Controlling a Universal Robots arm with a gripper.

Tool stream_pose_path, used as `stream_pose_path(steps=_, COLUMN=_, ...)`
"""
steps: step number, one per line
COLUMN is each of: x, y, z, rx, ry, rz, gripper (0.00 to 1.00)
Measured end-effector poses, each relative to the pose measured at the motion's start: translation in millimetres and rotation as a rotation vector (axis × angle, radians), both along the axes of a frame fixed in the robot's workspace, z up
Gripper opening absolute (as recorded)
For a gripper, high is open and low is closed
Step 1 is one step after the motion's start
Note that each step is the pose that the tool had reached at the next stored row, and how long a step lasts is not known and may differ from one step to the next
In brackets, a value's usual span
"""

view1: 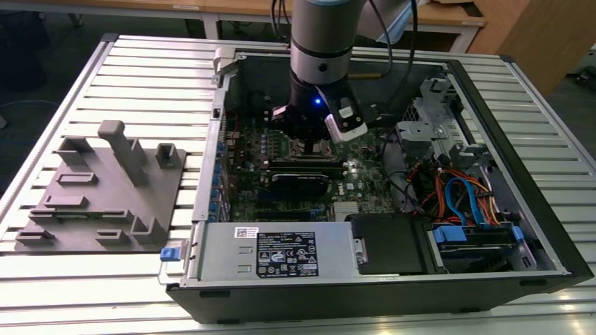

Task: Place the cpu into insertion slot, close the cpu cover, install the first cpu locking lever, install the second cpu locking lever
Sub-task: 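Install the second cpu locking lever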

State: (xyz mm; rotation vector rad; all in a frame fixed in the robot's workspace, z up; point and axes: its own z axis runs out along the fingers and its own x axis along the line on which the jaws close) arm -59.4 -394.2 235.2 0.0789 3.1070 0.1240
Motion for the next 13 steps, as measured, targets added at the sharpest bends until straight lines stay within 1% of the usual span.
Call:
stream_pose_path(steps=7, x=-0.2, y=-0.4, z=-0.9, rx=0.0001, ry=0.0000, rz=0.000, gripper=0.10)
stream_pose_path(steps=13, x=-1.5, y=-0.5, z=-9.5, rx=-0.0001, ry=0.0055, rz=0.000, gripper=0.10)
